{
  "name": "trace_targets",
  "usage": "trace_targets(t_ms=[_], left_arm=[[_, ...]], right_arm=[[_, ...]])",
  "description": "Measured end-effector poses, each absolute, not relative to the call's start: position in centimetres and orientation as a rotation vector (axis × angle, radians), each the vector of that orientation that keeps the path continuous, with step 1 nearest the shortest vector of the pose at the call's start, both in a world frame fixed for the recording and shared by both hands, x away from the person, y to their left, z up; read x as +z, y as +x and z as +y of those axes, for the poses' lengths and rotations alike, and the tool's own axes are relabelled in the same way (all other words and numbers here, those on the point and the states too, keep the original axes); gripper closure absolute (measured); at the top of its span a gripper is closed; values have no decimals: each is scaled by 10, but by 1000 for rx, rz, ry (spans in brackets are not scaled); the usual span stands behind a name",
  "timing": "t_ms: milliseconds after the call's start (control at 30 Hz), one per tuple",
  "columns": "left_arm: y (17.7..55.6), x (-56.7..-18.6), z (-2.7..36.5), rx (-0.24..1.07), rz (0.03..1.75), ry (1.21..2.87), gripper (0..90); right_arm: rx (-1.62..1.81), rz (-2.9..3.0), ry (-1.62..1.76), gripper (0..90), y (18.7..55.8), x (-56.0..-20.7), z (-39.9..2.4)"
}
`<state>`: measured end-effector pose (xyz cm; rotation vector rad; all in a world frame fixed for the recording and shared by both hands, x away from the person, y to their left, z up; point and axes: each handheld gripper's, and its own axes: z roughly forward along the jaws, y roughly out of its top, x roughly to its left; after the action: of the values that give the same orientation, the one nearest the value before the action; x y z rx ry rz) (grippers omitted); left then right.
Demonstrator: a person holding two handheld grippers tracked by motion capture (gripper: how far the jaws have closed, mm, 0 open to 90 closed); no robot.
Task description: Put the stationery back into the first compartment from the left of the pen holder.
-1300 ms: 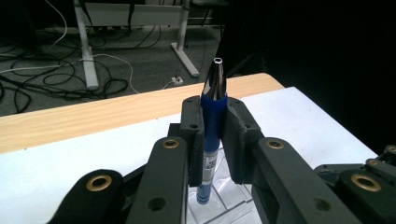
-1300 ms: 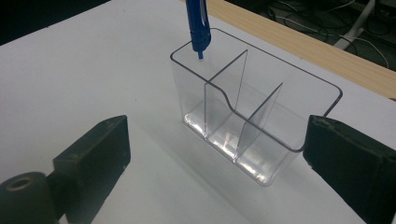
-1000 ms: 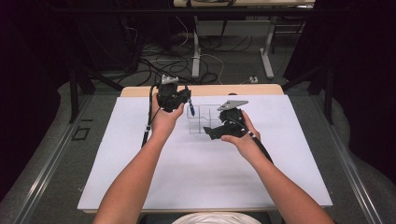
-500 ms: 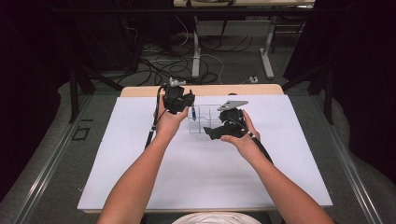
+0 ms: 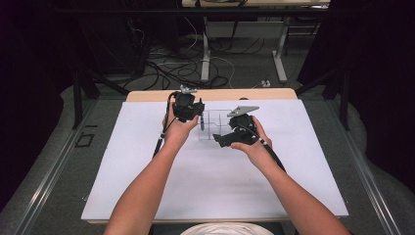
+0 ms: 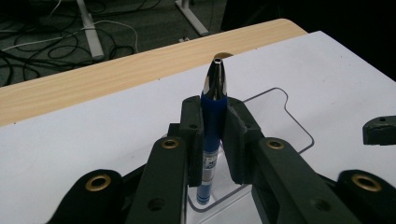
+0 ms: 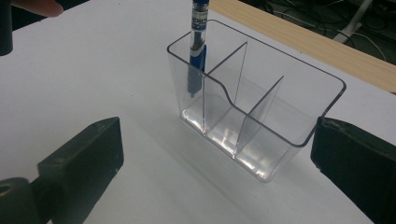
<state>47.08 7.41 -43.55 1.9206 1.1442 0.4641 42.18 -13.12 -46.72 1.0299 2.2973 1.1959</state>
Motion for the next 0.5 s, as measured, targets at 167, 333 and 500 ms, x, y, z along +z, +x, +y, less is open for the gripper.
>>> trace_targets(t_ms=[167,333,500], left_arm=[[471,-437,76,463,1149,1920,794],[471,-439,77,458,1150,1915,769],[470,-436,81,456,1153,1897,676]], right_arm=[[1199,2301,1038,24,421,-466,-131],[1197,2307,1034,24,421,-466,-132],[1199,2299,1032,25,421,-465,-132]])
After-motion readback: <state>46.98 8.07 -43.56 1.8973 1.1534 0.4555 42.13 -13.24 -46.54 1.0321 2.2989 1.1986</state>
